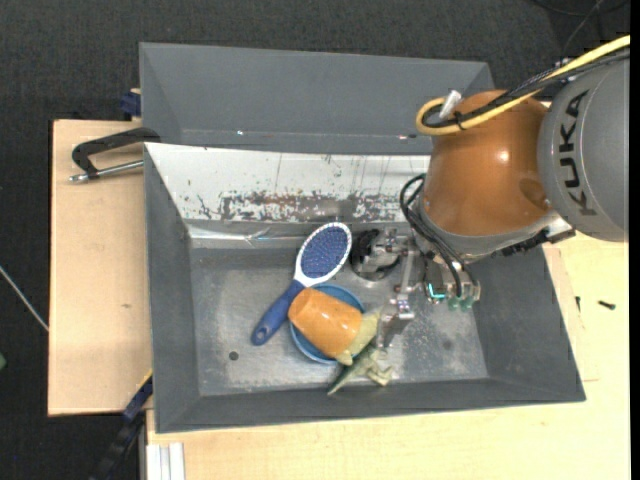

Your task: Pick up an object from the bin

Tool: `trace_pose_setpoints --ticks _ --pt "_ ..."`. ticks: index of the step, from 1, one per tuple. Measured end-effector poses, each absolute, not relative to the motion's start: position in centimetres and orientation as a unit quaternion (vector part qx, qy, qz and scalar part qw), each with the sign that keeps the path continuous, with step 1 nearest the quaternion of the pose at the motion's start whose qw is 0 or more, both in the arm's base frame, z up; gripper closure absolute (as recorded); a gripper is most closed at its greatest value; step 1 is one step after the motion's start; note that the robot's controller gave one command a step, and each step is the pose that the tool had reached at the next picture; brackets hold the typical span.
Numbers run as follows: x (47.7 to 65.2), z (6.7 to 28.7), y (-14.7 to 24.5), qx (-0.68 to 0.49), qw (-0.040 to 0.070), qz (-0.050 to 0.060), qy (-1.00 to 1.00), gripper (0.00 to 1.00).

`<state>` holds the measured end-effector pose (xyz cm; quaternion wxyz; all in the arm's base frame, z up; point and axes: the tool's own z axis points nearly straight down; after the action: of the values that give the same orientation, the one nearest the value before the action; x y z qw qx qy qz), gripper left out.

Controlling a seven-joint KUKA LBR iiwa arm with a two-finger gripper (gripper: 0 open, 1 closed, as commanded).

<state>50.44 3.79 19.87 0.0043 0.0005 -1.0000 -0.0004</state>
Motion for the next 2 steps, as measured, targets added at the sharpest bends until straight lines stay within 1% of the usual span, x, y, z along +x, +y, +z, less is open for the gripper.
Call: trace_pose_setpoints --ticks 1,2 --pt "52.8 9.46 7.8 0.082 -0.002 0.0 -0.997 0.0" --pt "52.85 9.47 7.82 0.082 -0.003 0.0 -0.997 1.0"
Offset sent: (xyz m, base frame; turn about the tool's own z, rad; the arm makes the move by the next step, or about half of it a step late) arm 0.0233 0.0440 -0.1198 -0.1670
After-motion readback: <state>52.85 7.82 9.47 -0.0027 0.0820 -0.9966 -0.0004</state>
